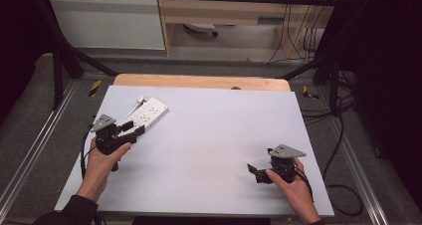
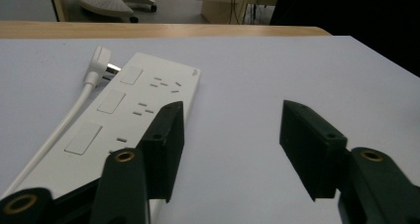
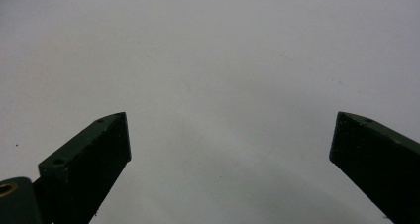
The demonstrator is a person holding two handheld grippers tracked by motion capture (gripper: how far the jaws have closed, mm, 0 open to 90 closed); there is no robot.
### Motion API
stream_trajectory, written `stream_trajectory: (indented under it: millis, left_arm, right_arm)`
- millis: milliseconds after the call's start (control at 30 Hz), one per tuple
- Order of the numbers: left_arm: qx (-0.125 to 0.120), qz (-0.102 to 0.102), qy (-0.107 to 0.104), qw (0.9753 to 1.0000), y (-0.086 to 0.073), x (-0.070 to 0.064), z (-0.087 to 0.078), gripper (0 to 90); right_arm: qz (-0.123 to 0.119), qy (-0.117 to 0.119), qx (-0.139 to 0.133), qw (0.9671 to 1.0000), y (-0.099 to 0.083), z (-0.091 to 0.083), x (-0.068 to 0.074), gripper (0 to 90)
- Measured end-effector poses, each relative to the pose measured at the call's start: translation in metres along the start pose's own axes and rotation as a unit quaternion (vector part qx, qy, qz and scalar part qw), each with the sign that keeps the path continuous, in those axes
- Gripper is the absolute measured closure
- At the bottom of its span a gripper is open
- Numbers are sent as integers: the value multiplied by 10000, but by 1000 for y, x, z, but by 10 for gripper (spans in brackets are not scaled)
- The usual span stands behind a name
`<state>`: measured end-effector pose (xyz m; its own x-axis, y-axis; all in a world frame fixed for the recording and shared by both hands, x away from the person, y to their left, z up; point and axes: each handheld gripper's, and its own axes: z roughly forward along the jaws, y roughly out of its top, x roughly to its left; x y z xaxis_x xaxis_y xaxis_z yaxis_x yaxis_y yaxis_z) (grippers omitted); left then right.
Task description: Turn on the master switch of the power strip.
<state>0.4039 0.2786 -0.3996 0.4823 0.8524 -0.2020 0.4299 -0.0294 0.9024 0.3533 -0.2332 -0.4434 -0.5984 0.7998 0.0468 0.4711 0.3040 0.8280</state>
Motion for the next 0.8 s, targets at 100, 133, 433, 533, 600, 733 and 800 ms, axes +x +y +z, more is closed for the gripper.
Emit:
stream_trajectory:
  millis: [100, 133, 433, 533, 600, 733, 800]
  left_arm:
    - [-72, 62, -56, 9999, -1, -8, -4, 341]
    - [-79, 109, -84, 9999, -1, -11, -6, 317]
    - [-190, 198, -133, 9995, -5, -29, -24, 117]
    - [-203, 295, -75, 9993, -6, -31, -32, 101]
    - [-201, 344, -53, 9992, -8, -32, -38, 99]
    - [-247, 345, -56, 9991, -15, -30, -47, 97]
    - [-264, 345, -23, 9991, -19, -29, -51, 96]
  right_arm:
    - [6, 1, 1, 10000, 0, 0, 0, 29]
    - [4, -1, 1, 10000, 0, 0, 0, 29]
    - [10, -5, -15, 10000, 0, 0, -1, 29]
    - [26, -17, -13, 10000, 0, 0, -1, 29]
    - [-1, -25, -19, 10000, 0, 0, -1, 29]
    - [31, -32, -25, 10000, 0, 0, -2, 29]
    - [28, -49, -33, 10000, 0, 0, -3, 29]
